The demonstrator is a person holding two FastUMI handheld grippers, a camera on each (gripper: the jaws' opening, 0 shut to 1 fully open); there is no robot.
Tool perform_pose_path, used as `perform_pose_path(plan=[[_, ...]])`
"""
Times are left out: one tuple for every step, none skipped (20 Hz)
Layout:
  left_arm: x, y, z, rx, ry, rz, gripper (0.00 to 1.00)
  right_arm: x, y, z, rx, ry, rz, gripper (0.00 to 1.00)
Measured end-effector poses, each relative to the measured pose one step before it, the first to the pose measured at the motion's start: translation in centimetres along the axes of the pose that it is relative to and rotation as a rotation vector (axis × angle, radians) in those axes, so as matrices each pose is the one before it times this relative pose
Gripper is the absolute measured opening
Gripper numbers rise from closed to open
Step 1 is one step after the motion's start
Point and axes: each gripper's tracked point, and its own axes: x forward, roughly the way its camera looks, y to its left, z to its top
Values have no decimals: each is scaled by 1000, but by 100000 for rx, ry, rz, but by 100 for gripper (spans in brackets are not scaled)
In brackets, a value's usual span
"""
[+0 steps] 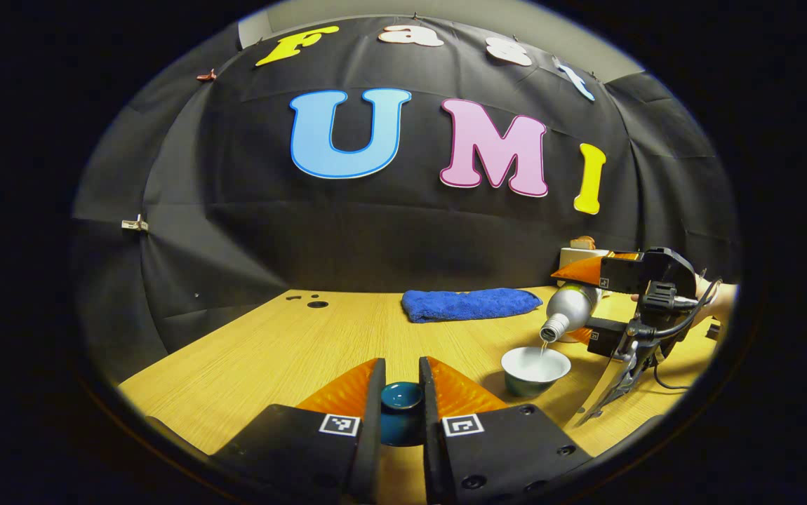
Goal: Open the teacup lid with one hand, grasp the water bottle and pour water into the teacup with the other hand; after pouring, place the water bottle on the coaster and then close the teacup lid.
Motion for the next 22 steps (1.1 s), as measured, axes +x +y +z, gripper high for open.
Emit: perform_pose_path(plan=[[-114, 44, 43, -27, -24, -98, 29, -22, -135, 76, -839, -408, -451, 78], [20, 3, 9, -31, -7, 120, 29, 83, -156, 119, -1157, -214, -250, 78], [-65, 53, -57, -6, -87, 16, 29, 18, -134, -119, -1052, -76, -366, 78], [-16, -18, 14, 72, 140, -146, 29, 156, -90, 30, -751, 199, -18, 78], [53, -147, -95, 139, 123, -218, 29, -33, -77, -112, -563, 24, -116, 78], [-47, 63, 104, -110, -193, 211, 29, 117, -109, 67, -571, -45, -179, 78], [-118, 136, -50, -33, -45, 72, 29, -54, -182, 45, -460, 36, -324, 81], [-37, 36, -11, 6, 86, 148, 29, 70, -58, 52, -502, -334, -194, 78], [60, 4, -25, 25, -84, 57, 29, -35, -87, 22, -593, -231, -275, 78], [-93, 18, 59, 9, 13, -4, 29, 142, 32, 96, -770, -347, -258, 78], [36, -43, -7, -1, -44, 36, 29, -90, -75, 155, -974, -432, -356, 78], [-12, -8, -15, 11, 89, 6, 29, 82, -74, 134, -1065, -325, -497, 78], [2, 40, -43, 6, -52, -126, 29, -88, -28, 27, -858, -188, -340, 78], [-68, -72, 2, 0, 103, -80, 29, 62, -118, 128, -697, -365, -456, 78], [59, -1, -26, 55, 103, -117, 29, -67, -157, 41, -734, -216, -573, 78], [58, -81, -65, 51, 261, -177, 29, 217, -199, 19, -687, 59, -646, 78], [-65, 18, 54, 13, 55, -72, 29, -141, -171, -91, -551, -189, -571, 81], [-47, -13, 17, -60, -23, -20, 29, 13, -53, 5, -474, -42, -209, 81], [58, 13, -54, 8, 65, 97, 29, 12, -126, -43, -466, -185, -393, 78], [-62, 86, 70, 47, 39, 150, 29, 125, -132, -103, -527, 99, -457, 78], [81, -4, -105, 72, 147, 60, 29, -39, -191, -89, -476, 158, -379, 78], [-162, 67, -1, 78, 169, 229, 29, 64, -237, -96, -314, 291, -921, 78]])
